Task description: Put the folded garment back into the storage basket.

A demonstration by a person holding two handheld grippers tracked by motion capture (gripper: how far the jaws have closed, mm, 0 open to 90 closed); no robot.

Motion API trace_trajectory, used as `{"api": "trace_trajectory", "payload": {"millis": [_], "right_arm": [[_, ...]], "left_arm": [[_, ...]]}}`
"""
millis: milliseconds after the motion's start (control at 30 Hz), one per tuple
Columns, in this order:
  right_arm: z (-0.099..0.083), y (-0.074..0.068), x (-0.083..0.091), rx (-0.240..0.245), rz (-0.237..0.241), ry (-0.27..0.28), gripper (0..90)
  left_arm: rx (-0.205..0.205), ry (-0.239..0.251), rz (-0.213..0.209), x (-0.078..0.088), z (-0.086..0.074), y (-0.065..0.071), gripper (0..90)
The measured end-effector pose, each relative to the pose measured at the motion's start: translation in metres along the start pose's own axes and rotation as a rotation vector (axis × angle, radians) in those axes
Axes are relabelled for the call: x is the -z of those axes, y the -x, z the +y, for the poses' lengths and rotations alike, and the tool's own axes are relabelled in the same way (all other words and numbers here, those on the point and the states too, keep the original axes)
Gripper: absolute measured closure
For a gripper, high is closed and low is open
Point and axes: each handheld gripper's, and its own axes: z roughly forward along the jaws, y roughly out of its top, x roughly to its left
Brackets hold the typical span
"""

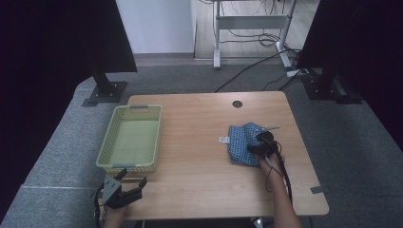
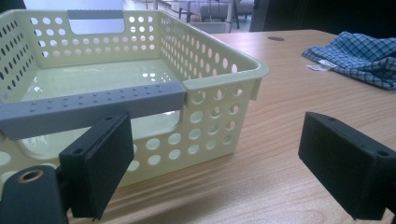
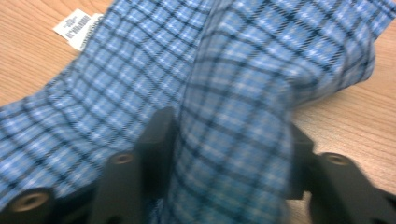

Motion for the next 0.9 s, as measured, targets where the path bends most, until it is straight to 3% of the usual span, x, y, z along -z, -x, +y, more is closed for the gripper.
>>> {"api": "trace_trajectory", "payload": {"millis": [233, 567, 800, 900], "right_arm": [[0.001, 0.0, 0.002, -0.01, 0.011, 0.016, 64.5], [0.001, 0.001, 0.013, -0.062, 0.043, 0.086, 66.3], [0.005, 0.0, 0.032, -0.089, 0.076, 0.129, 67.2], [0.011, -0.003, 0.043, -0.076, 0.069, 0.14, 67.3]], "left_arm": [[0.008, -0.003, 0.001, 0.0, 0.0, -0.001, 10.5], [0.007, -0.007, -0.002, -0.001, 0.0, -0.001, 10.5], [0.005, -0.005, -0.003, 0.0, 0.0, -0.001, 10.4], [0.007, -0.002, -0.003, 0.0, 0.0, 0.0, 10.5]]}}
